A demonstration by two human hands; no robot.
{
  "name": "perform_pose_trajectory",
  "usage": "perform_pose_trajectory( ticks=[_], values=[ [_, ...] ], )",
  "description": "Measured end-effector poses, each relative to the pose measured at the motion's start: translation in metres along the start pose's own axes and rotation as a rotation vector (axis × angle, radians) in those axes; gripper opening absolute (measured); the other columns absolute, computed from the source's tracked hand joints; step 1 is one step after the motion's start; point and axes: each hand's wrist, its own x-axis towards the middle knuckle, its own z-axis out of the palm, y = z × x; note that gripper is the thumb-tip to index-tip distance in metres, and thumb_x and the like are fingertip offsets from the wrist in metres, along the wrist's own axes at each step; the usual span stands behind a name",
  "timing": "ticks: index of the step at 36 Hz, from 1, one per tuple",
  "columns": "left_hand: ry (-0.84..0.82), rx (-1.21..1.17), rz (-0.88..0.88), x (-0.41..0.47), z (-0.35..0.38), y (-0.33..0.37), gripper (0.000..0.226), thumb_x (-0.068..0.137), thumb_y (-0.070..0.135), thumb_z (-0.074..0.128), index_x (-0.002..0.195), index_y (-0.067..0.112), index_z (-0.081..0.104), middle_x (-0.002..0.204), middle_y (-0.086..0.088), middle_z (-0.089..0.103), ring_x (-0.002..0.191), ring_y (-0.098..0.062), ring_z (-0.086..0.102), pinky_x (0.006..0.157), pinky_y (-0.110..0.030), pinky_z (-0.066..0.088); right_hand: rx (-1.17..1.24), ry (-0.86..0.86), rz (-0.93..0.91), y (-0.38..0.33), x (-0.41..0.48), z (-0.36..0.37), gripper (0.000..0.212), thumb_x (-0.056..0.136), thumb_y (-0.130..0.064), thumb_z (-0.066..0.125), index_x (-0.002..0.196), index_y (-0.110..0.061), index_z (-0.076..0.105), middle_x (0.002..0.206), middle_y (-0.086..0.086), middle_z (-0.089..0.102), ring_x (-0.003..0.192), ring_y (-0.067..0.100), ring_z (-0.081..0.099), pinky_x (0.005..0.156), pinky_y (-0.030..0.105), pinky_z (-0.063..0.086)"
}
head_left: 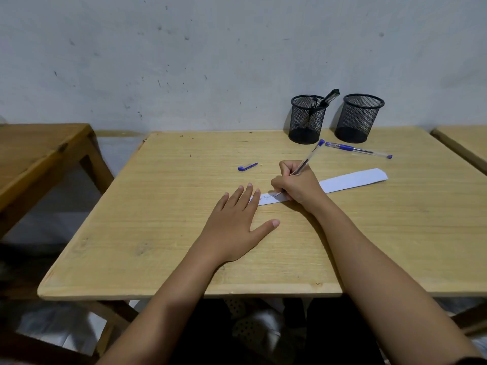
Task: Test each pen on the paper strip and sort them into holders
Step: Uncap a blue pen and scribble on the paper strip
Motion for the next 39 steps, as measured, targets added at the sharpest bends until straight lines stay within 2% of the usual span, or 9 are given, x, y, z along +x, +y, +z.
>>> perform_pose_trajectory(
  ticks=[8, 13, 18, 23, 28, 31, 34, 37, 39],
  values=[
    [0.000, 0.015, 0.001, 0.001, 0.001, -0.001, 0.077, 0.089, 0.067, 0.018, 0.149, 0.026, -0.004, 0.158, 0.006, -0.010, 0.145, -0.007, -0.013, 0.119, -0.034, -0.006, -0.024, 0.034, -0.013, 0.003, 0.002, 0.000, 0.034, 0.065, 0.007, 0.059, 0.050, -0.012, 0.035, 0.050, 0.003, 0.033, 0.048, 0.012, 0.036, 0.044, 0.019, 0.033],
    [0.005, 0.005, 0.002, 0.001, 0.001, -0.001, 0.076, 0.089, 0.067, 0.019, 0.149, 0.026, -0.004, 0.158, 0.007, -0.010, 0.144, -0.007, -0.013, 0.119, -0.033, -0.007, -0.030, 0.028, -0.015, 0.004, 0.003, 0.000, 0.032, 0.064, 0.007, 0.059, 0.050, -0.010, 0.036, 0.051, 0.004, 0.032, 0.053, 0.017, 0.036, 0.049, 0.026, 0.033],
    [0.006, 0.013, 0.001, 0.001, 0.001, -0.001, 0.076, 0.089, 0.067, 0.018, 0.149, 0.026, -0.005, 0.158, 0.007, -0.011, 0.144, -0.007, -0.014, 0.119, -0.032, -0.008, -0.048, 0.063, -0.028, 0.004, 0.002, 0.001, 0.028, 0.065, 0.006, 0.059, 0.054, -0.009, 0.038, 0.053, 0.005, 0.031, 0.055, 0.019, 0.036, 0.055, 0.028, 0.035],
    [0.011, 0.004, 0.003, 0.001, 0.001, -0.001, 0.076, 0.089, 0.067, 0.019, 0.149, 0.026, -0.004, 0.158, 0.007, -0.011, 0.144, -0.006, -0.014, 0.119, -0.033, -0.007, -0.057, 0.050, -0.015, 0.001, 0.001, 0.001, 0.033, 0.063, 0.008, 0.058, 0.051, -0.010, 0.033, 0.052, 0.003, 0.029, 0.052, 0.014, 0.032, 0.052, 0.027, 0.032],
    [0.013, -0.005, 0.005, 0.000, 0.001, -0.001, 0.076, 0.089, 0.066, 0.020, 0.150, 0.026, -0.002, 0.158, 0.008, -0.010, 0.144, -0.006, -0.013, 0.119, -0.033, -0.007, -0.052, 0.072, -0.029, 0.001, -0.001, 0.000, 0.028, 0.063, 0.009, 0.057, 0.054, -0.009, 0.037, 0.053, 0.005, 0.027, 0.054, 0.019, 0.030, 0.052, 0.027, 0.028],
    [0.015, -0.020, 0.003, 0.000, 0.001, -0.001, 0.077, 0.089, 0.067, 0.021, 0.150, 0.026, -0.002, 0.158, 0.009, -0.010, 0.144, -0.005, -0.013, 0.119, -0.032, -0.007, 0.025, 0.188, -0.017, 0.000, -0.002, -0.005, 0.033, 0.065, 0.008, 0.060, 0.053, -0.010, 0.035, 0.053, 0.006, 0.035, 0.051, 0.017, 0.035, 0.050, 0.026, 0.032],
    [0.020, -0.050, 0.002, 0.000, 0.000, -0.001, 0.078, 0.088, 0.068, 0.023, 0.150, 0.027, 0.000, 0.158, 0.010, -0.008, 0.144, -0.004, -0.012, 0.119, -0.030, -0.007, 0.166, 0.260, 0.003, -0.003, -0.003, -0.013, 0.033, 0.069, 0.004, 0.067, 0.056, -0.013, 0.042, 0.056, 0.009, 0.049, 0.049, 0.016, 0.048, 0.051, 0.026, 0.042],
    [0.023, -0.097, 0.004, -0.001, -0.001, -0.002, 0.079, 0.087, 0.069, 0.025, 0.150, 0.026, 0.001, 0.158, 0.011, -0.006, 0.144, -0.002, -0.010, 0.119, -0.030, -0.005, 0.226, 0.244, 0.019, -0.007, -0.006, -0.017, 0.020, 0.071, -0.005, 0.075, 0.067, -0.013, 0.057, 0.074, 0.008, 0.065, 0.066, 0.015, 0.062, 0.066, 0.024, 0.053],
    [0.024, -0.147, 0.010, -0.001, -0.002, -0.003, 0.081, 0.086, 0.069, 0.025, 0.150, 0.025, 0.001, 0.158, 0.012, -0.004, 0.144, -0.001, -0.008, 0.120, -0.031, -0.003, 0.253, 0.241, 0.020, -0.009, -0.008, -0.018, 0.012, 0.072, -0.009, 0.076, 0.075, -0.016, 0.066, 0.085, 0.004, 0.070, 0.082, 0.015, 0.067, 0.077, 0.026, 0.054]
  ],
)
